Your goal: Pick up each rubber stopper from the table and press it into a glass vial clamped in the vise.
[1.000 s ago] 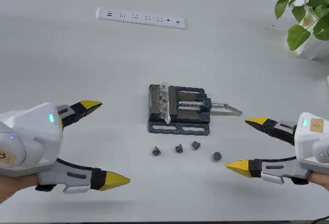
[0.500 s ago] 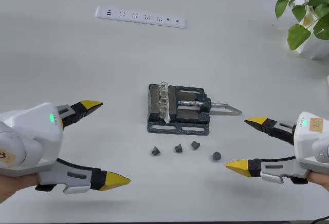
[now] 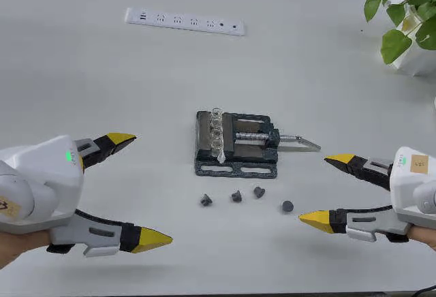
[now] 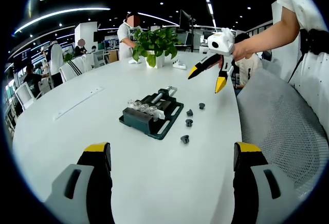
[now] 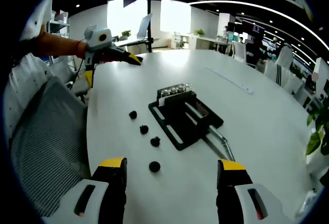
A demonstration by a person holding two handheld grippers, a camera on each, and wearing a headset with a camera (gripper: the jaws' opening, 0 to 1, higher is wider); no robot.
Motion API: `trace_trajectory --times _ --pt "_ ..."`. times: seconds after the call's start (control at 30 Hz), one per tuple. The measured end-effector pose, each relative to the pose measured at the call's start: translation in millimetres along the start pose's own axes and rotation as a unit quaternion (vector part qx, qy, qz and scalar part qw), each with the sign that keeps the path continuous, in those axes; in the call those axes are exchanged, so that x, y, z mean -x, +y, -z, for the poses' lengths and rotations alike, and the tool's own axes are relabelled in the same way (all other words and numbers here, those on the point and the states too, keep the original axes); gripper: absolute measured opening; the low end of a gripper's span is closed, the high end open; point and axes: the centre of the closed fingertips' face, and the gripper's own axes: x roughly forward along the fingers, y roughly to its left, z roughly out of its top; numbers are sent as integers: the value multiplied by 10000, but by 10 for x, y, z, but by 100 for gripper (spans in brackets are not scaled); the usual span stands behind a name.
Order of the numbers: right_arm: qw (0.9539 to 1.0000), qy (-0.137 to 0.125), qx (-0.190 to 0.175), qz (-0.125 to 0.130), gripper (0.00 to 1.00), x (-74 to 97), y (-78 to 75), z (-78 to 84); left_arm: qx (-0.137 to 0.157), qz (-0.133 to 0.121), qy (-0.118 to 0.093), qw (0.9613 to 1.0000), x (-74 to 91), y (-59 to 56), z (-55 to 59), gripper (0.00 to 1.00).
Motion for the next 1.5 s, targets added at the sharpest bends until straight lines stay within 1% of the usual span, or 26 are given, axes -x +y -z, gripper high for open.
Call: trace_trajectory --times 0.5,0.77,1.13,1.33,1.4,1.47,1.5 --pt "10000 74 9 -15 69 14 -17 39 17 36 -20 10000 -27 0 3 99" --pt "9999 95 47 -28 69 11 -7 8 14 30 -26 10000 -20 -6 -2 99" --pt "9998 151 108 -63 68 24 -11 5 -13 53 -41 10000 -23 -12 -15 99" --pt "9994 258 208 -129 65 12 24 -25 -9 67 -52 10000 -31 -19 1 99" --pt "9987 406 269 -180 63 1 44 -18 5 65 -63 10000 -30 -16 9 99" --pt "9977 483 420 -238 60 -13 54 -21 11 61 -59 10000 -30 -13 20 99" --pt "9969 565 474 -277 59 -23 69 -27 16 65 -56 10000 -30 -14 25 99"
